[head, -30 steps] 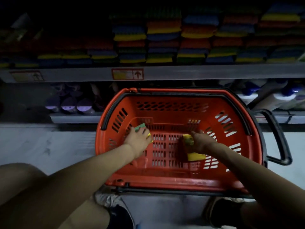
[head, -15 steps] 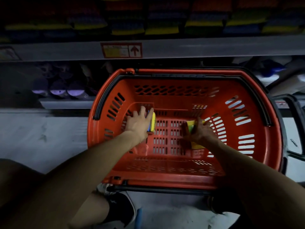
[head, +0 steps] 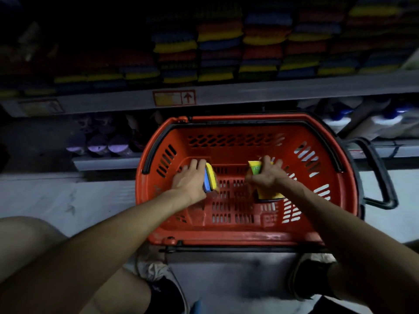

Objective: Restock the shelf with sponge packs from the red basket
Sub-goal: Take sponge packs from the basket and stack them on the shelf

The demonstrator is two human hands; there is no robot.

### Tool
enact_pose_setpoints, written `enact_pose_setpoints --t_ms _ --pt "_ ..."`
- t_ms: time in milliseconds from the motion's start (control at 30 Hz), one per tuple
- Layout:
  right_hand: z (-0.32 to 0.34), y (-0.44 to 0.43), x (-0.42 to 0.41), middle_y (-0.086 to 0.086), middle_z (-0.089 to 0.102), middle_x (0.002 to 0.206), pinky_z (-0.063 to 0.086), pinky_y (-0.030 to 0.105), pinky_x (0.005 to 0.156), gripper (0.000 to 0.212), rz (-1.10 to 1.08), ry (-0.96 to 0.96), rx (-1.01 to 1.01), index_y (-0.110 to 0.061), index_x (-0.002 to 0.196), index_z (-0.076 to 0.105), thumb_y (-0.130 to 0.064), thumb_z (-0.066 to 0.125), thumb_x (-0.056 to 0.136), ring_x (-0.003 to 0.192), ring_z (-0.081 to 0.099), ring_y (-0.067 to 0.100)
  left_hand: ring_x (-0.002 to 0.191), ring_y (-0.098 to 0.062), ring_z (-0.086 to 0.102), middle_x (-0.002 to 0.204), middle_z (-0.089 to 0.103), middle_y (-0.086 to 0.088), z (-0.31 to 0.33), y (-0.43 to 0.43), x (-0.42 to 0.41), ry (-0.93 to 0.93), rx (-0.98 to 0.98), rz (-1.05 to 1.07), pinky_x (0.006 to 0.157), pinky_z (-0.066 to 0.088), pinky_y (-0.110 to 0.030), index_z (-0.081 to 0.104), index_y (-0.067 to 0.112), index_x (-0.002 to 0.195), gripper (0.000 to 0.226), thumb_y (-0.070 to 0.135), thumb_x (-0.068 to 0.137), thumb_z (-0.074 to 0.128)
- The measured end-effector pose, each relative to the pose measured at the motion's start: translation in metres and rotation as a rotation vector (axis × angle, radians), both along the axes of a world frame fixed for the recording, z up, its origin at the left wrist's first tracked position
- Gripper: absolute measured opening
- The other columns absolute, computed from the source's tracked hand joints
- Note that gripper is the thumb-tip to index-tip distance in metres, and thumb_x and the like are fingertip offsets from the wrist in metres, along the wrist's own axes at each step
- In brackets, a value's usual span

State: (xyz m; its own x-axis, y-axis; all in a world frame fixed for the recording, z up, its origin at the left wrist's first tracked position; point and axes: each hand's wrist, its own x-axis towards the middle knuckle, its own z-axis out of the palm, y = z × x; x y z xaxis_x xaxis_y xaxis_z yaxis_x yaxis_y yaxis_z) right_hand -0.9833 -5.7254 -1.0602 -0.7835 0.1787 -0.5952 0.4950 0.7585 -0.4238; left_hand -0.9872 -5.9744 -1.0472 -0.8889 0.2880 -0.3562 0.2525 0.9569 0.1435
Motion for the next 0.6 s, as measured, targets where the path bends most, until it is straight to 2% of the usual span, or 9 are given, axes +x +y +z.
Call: enact_pose_setpoints --t_ms 67,167,233,300,367,433,500,600 --pt "0.035 -0.002 0.004 0.025 0.016 0.156 0.042 0.048 0.109 0.097 0.030 0.055 -0.017 -0.021 0.158 0.018 -0.048 0.073 0.083 0.137 0.040 0.051 0.122 -0.030 0.053 0.135 0.042 -0.002 0.027 -0.004 0.012 0.064 0.098 0.019 0.088 0.053 -0.045 0.030 0.021 0.145 0.099 0.055 0.071 0.085" --pt "0.096 -0.004 0.014 0.020 0.028 0.144 0.043 0.040 0.102 0.093 0.113 0.143 -0.059 -0.033 0.155 0.028 -0.058 0.065 0.074 0.126 0.051 0.047 0.121 -0.031 0.055 0.136 0.044 -0.003 0.078 -0.010 0.032 0.137 0.262 0.068 0.086 0.051 -0.041 0.032 0.019 0.147 0.099 0.057 0.070 0.082" --pt "0.136 -0.002 0.017 0.014 0.031 0.139 0.046 0.038 0.096 0.086 0.181 0.204 -0.087 -0.035 0.151 0.035 -0.058 0.064 0.073 0.121 0.053 0.042 0.121 -0.029 0.055 0.139 0.046 -0.004 0.114 -0.012 0.047 0.171 0.382 0.120 0.085 0.051 -0.039 0.035 0.018 0.148 0.106 0.069 0.064 0.075" --pt "0.173 0.000 0.021 0.008 0.034 0.133 0.046 0.037 0.088 0.073 0.232 0.267 -0.123 -0.035 0.146 0.039 -0.051 0.068 0.081 0.112 0.054 0.035 0.125 -0.026 0.053 0.142 0.047 -0.003 0.143 -0.014 0.058 0.240 0.488 0.167 0.093 0.051 -0.040 0.037 0.018 0.147 0.113 0.077 0.056 0.070" --pt "0.205 -0.001 0.028 0.005 0.036 0.128 0.046 0.037 0.085 0.068 0.277 0.332 -0.149 -0.034 0.140 0.041 -0.050 0.069 0.079 0.107 0.052 0.030 0.131 -0.024 0.050 0.145 0.045 -0.003 0.165 -0.016 0.065 0.287 0.561 0.197 0.101 0.048 -0.039 0.036 0.019 0.148 0.109 0.063 0.060 0.083" --pt "0.231 -0.003 0.036 0.003 0.036 0.128 0.044 0.034 0.084 0.075 0.322 0.374 -0.162 -0.033 0.135 0.043 -0.058 0.066 0.068 0.107 0.051 0.026 0.128 -0.021 0.052 0.141 0.045 0.001 0.185 -0.018 0.068 0.320 0.615 0.225 0.101 0.046 -0.036 0.036 0.021 0.146 0.102 0.049 0.064 0.090" --pt "0.249 -0.005 0.042 0.001 0.037 0.128 0.044 0.030 0.078 0.076 0.360 0.387 -0.197 -0.035 0.129 0.043 -0.063 0.063 0.062 0.106 0.051 0.022 0.119 -0.014 0.051 0.130 0.043 0.008 0.200 -0.018 0.068 0.353 0.684 0.226 0.093 0.043 -0.027 0.039 0.021 0.142 0.099 0.052 0.061 0.087" --pt "0.261 -0.010 0.044 0.003 0.042 0.126 0.045 0.025 0.072 0.062 0.334 0.380 -0.308 -0.038 0.126 0.041 -0.051 0.062 0.069 0.102 0.053 0.016 0.112 0.001 0.047 0.127 0.041 0.014 0.206 -0.023 0.062 0.392 0.763 0.195 0.084 0.035 -0.004 0.039 0.026 0.140 0.094 0.042 0.063 0.091"
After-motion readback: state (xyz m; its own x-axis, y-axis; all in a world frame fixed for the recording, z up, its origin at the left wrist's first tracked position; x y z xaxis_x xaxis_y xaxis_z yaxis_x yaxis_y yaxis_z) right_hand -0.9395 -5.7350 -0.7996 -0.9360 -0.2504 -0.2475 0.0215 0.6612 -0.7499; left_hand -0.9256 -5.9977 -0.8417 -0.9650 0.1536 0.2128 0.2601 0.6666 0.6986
